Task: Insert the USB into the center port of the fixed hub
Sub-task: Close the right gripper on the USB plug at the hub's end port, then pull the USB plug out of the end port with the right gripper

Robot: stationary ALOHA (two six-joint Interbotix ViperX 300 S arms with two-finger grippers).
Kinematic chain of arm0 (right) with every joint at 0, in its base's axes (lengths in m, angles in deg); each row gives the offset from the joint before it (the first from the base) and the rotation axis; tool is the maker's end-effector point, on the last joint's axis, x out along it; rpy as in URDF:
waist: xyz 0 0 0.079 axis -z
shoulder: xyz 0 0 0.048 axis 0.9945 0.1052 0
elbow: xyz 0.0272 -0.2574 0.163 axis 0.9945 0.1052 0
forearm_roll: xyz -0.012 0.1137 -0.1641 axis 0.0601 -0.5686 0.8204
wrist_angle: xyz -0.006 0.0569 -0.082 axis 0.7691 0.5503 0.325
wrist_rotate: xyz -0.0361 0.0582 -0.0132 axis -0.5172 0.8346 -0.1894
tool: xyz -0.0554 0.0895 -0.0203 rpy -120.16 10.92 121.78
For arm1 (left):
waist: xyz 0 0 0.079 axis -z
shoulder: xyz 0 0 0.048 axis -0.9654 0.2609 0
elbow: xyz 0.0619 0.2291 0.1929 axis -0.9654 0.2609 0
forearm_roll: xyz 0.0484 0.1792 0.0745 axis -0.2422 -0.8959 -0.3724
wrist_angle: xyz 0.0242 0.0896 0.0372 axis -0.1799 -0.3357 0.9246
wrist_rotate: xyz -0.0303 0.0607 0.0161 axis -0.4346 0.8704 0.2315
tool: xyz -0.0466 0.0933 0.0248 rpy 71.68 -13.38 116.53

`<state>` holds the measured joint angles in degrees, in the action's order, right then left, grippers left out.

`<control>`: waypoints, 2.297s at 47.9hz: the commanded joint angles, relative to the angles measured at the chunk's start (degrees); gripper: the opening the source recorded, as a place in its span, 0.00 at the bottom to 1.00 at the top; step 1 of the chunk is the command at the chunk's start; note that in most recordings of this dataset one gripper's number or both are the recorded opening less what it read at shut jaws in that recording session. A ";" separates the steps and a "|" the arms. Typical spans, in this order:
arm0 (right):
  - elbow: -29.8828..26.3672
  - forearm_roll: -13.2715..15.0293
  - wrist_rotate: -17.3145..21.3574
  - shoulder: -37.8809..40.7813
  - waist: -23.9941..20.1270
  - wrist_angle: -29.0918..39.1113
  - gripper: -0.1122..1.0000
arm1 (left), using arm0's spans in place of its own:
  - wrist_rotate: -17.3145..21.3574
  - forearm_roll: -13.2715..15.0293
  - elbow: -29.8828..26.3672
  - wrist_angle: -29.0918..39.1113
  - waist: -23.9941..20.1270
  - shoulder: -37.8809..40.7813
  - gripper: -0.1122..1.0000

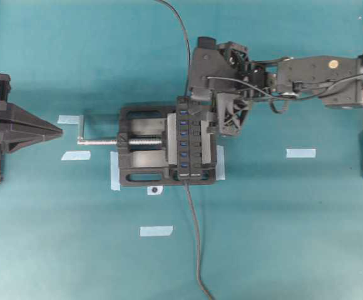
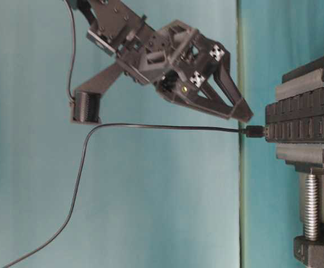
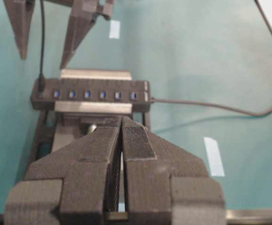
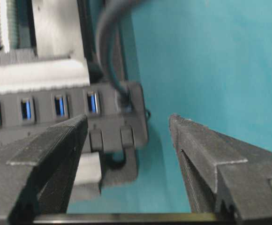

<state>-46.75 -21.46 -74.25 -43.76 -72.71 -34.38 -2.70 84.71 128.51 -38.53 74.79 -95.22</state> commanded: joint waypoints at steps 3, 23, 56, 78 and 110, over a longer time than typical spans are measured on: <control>-1.93 0.09 -0.35 0.44 0.09 -1.41 0.79 | -0.09 -0.09 -0.70 -0.18 0.09 0.09 0.10; -3.25 0.09 -0.35 2.29 0.18 -1.85 0.79 | -2.11 -0.09 -0.09 0.18 0.09 -0.97 0.10; -3.16 0.09 -0.09 2.64 -0.09 -2.81 0.31 | -2.11 -0.18 -0.18 0.70 0.09 -1.32 0.10; -3.25 0.09 0.18 2.29 -0.18 -2.46 0.18 | -2.11 -0.18 -0.26 0.70 0.09 -1.32 0.10; -6.86 -0.09 0.18 -0.62 -0.44 4.04 0.18 | -2.11 -0.18 -0.35 0.70 0.09 -1.32 0.10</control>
<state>-52.11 -21.46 -74.25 -41.83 -72.89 -30.51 -4.72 84.62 129.12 -37.57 74.79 -96.80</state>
